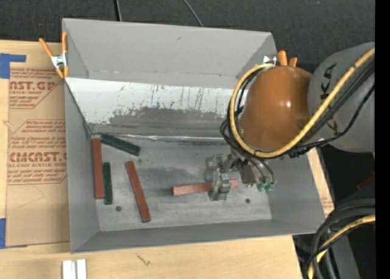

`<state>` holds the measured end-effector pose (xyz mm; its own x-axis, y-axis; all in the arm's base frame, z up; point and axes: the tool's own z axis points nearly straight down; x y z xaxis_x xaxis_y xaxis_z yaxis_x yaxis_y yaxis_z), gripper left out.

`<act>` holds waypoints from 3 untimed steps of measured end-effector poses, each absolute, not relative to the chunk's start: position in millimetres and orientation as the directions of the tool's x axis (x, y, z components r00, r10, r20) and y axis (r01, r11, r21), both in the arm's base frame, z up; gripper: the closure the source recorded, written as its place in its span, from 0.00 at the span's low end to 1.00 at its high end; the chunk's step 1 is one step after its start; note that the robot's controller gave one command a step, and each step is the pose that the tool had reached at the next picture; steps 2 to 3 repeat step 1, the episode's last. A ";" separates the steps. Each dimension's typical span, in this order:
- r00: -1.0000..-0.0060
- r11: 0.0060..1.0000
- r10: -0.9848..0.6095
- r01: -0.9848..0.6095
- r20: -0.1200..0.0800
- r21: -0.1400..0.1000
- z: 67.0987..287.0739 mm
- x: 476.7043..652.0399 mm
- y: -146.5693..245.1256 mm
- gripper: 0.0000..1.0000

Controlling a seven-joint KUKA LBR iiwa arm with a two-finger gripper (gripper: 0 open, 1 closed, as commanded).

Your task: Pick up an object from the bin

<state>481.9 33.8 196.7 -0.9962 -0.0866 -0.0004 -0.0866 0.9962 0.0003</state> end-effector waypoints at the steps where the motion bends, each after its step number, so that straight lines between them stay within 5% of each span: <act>1: -0.981 0.981 -0.194 -0.194 0.003 0.001 229.9 485.3 31.8 1.00; 3: -0.981 0.981 -0.194 -0.194 0.003 0.001 229.9 485.3 31.8 1.00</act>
Offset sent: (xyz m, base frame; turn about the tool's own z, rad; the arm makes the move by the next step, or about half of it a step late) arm 0.0207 0.0467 0.1427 0.0205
